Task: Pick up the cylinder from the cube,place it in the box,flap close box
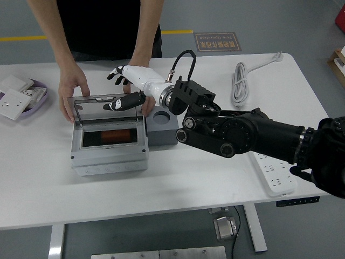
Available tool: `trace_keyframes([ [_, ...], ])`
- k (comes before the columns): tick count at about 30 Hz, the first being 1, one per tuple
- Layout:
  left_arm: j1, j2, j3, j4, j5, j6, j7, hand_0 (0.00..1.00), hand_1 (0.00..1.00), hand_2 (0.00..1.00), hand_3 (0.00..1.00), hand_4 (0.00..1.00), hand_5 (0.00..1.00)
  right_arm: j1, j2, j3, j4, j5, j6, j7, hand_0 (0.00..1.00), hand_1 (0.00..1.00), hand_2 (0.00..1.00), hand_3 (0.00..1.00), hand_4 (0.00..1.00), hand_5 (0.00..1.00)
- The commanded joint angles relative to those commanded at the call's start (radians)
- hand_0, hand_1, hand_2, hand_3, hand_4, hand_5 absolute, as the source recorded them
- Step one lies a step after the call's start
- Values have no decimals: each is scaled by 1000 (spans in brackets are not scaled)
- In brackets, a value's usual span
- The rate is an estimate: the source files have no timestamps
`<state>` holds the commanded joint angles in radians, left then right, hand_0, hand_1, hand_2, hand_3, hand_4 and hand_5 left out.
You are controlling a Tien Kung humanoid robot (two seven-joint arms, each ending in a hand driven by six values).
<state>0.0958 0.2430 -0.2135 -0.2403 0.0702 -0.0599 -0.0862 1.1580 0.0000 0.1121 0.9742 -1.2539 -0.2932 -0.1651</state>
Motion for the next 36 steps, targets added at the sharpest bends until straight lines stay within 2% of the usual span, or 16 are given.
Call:
trace_keyframes([
  [10,1,-2,-7,0,3,0,-1,629,647,625,668,722,253,-38,0,-16,105,-70,-5,-10,745,671,687,773,934,483],
  [19,5,-5,-16,0,8,1,-1,629,647,625,668,722,253,-91,-9,-29,272,-140,-8,-41,714,667,686,770,928,480],
  [22,6,-6,-20,0,9,1,-1,629,647,625,668,722,253,-117,-30,-44,322,-147,2,-52,714,667,686,770,928,480],
  [27,8,-9,-22,0,10,1,-1,629,647,625,668,722,253,-156,-63,-33,354,-145,4,-54,691,663,691,772,918,473],
  [32,10,-10,-24,1,9,2,0,629,647,625,668,722,253,-191,-121,64,386,-156,-5,-48,690,664,697,778,916,480],
  [36,14,-12,-23,1,6,2,1,629,647,625,668,722,253,-237,-183,166,440,-176,-10,-37,690,664,697,778,916,480],
])
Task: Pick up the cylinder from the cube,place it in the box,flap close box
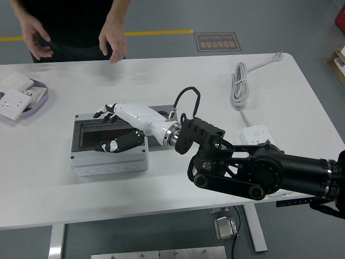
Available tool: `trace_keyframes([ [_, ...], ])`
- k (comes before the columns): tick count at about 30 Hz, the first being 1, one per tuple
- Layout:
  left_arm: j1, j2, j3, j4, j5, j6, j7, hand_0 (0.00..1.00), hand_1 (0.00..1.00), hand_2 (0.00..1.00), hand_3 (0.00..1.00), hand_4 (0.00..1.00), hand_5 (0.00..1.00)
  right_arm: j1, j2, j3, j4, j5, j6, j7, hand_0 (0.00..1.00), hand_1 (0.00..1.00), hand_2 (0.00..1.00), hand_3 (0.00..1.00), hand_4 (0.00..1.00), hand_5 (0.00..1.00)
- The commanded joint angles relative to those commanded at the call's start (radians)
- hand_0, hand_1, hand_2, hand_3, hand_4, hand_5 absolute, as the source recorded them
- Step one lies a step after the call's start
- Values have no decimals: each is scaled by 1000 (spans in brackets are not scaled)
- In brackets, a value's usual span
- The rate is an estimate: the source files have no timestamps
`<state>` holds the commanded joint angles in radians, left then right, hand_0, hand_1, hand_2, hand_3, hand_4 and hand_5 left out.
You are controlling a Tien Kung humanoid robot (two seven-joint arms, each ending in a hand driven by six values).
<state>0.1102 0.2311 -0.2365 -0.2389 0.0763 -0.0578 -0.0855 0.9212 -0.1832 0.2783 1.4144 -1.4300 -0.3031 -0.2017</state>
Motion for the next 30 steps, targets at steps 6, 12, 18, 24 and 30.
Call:
trace_keyframes([
  [6,4,-7,-2,0,0,0,1,629,647,625,668,722,253,-107,-68,185,49,-10,-32,56,692,666,696,777,908,482],
  [12,1,-14,-12,0,4,0,2,629,647,625,668,722,253,-234,-87,353,16,13,-35,148,693,661,690,766,901,481],
  [18,0,-14,-11,0,0,0,3,629,647,625,668,722,253,-360,-115,477,9,37,-18,209,621,601,620,639,892,450],
  [24,-3,-12,-15,-1,3,-1,4,629,647,625,668,722,253,-488,-136,568,-18,122,-7,268,563,477,486,552,840,220],
  [30,9,4,-10,-1,-5,-1,7,629,647,625,668,722,253,-553,-129,626,-63,269,29,332,533,454,469,545,824,166],
])
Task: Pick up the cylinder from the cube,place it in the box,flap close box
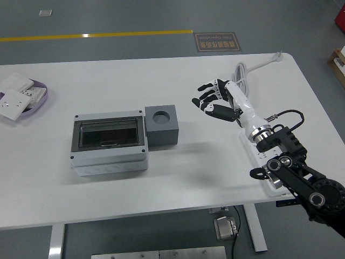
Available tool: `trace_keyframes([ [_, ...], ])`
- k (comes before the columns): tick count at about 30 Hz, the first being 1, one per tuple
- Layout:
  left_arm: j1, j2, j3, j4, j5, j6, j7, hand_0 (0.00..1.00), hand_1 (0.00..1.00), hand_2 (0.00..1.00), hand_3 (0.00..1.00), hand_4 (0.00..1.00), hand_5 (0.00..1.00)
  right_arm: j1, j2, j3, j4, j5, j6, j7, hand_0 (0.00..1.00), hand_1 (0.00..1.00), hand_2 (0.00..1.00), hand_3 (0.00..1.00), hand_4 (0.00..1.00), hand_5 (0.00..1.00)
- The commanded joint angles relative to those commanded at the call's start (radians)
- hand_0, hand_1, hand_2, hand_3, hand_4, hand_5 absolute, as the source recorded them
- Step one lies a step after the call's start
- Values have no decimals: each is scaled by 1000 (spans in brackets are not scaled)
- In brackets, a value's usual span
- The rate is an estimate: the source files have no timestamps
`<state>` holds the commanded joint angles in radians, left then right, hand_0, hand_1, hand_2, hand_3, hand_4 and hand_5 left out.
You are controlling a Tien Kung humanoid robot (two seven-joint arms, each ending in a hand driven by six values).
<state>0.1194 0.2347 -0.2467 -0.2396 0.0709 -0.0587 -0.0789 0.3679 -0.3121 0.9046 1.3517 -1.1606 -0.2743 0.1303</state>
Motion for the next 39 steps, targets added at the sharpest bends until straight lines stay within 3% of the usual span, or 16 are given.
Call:
trace_keyframes([
  [1,1,2,1,0,-2,0,0,629,647,625,668,722,253,-3,3,4,-5,28,5,8,536,452,473,542,800,131],
  [10,11,-2,-14,1,3,1,1,629,647,625,668,722,253,-12,19,17,-6,174,16,20,539,451,458,526,789,125],
  [14,21,-4,-21,0,10,5,7,629,647,625,668,722,253,-18,22,19,-4,173,10,1,535,449,454,524,791,126],
  [27,61,25,-49,3,-1,11,14,629,647,625,668,722,253,-13,68,-36,-22,169,2,-16,542,469,455,527,788,158],
  [39,68,22,-78,2,20,26,40,629,647,625,668,722,253,-26,75,-30,-25,166,5,-16,542,466,454,523,781,162],
])
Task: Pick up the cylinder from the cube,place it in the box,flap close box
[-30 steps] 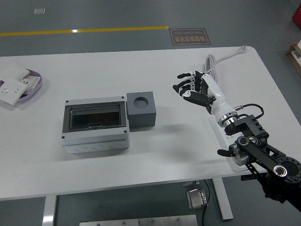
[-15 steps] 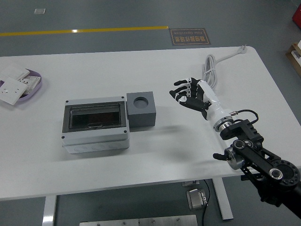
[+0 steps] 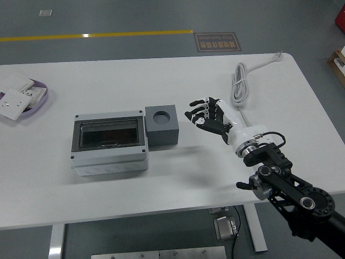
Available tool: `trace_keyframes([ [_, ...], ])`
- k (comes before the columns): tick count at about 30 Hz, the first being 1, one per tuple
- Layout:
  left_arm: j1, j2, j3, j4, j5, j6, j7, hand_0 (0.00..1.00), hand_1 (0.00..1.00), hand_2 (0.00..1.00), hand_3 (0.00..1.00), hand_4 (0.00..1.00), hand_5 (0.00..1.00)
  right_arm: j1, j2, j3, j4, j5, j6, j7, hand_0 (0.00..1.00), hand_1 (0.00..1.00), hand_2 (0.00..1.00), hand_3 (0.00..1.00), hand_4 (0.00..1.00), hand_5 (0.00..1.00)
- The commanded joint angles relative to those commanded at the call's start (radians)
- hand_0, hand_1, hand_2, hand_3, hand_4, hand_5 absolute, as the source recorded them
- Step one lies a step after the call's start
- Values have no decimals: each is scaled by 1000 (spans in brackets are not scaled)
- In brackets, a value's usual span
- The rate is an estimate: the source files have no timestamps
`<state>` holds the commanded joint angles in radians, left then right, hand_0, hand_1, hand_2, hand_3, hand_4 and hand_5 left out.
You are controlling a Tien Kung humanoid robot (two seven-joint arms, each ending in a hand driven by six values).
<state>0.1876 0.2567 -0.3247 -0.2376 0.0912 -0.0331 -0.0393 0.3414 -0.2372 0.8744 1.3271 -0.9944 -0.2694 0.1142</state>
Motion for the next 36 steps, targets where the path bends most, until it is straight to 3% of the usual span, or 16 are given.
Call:
trace_keyframes([
  [15,-28,-5,-37,3,34,13,26,629,647,625,668,722,253,-21,-47,110,77,-55,-10,4,537,461,453,513,768,161],
  [25,-42,-6,-75,5,62,18,28,629,647,625,668,722,253,-35,-53,112,86,-61,-3,25,533,458,451,508,753,154],
  [36,-49,-21,-63,29,11,20,28,629,647,625,668,722,253,-32,-57,117,94,-71,-11,39,527,454,457,512,746,152],
])
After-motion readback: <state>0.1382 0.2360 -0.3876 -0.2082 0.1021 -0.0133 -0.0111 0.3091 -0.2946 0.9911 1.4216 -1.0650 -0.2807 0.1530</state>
